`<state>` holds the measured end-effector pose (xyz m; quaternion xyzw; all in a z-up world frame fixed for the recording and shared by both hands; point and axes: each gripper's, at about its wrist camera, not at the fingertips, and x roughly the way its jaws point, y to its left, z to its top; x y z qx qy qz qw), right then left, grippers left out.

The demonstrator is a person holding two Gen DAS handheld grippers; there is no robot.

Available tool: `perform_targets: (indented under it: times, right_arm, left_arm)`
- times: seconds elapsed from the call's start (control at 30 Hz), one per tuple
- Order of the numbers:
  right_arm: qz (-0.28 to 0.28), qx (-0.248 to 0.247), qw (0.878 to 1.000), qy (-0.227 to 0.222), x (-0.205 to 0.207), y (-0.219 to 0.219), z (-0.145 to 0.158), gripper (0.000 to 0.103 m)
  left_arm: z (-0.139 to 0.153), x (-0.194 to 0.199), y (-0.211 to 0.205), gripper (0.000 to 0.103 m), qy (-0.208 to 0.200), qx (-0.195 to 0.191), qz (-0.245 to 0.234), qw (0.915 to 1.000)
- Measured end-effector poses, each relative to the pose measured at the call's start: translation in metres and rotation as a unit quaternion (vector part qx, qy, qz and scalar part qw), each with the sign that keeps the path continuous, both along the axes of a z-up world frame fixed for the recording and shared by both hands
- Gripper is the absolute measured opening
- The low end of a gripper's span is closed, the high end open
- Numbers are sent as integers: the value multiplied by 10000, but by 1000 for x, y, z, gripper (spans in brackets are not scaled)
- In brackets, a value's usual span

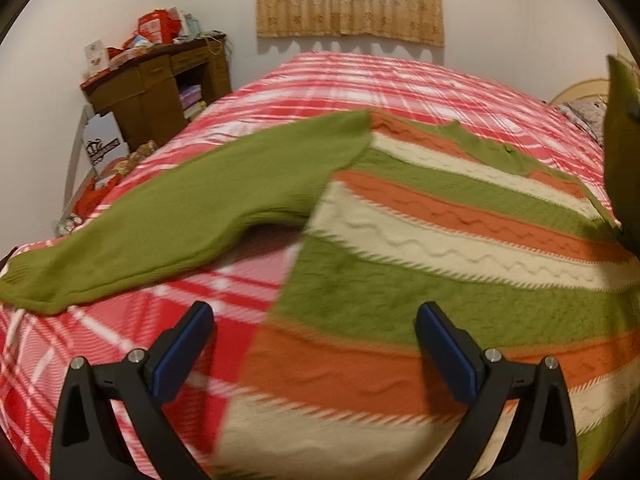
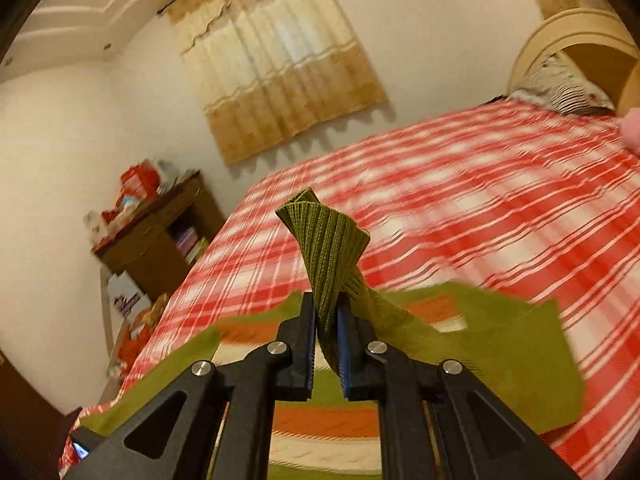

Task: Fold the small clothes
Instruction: 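Fold the held sleeve across the sweater body with the right tool, release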

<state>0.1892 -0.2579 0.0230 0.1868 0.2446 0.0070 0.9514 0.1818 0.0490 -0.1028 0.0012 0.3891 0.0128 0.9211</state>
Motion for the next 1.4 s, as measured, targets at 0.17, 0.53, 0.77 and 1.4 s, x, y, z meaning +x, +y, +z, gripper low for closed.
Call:
perform_targets:
  times: [0.17,0.53,0.77,1.4]
  right_arm:
    - [288,82,9993,207,21,38,-28,9]
    - [962,-108,9926,740,73,134,-90,9]
    - [1487,-107,9809,1248,100,169,-126,13]
    - [1811,277,9740,1332,80,162,-125,25]
  left_arm:
    - [2,-3,21,103,-304,353,429,9980]
    - [-15,5,33,103,-219,-216,423,9986]
    - [-16,2,36,103,-303,-262,394,9984]
    - [-17,-1,34,103,-340,-205,389,9985]
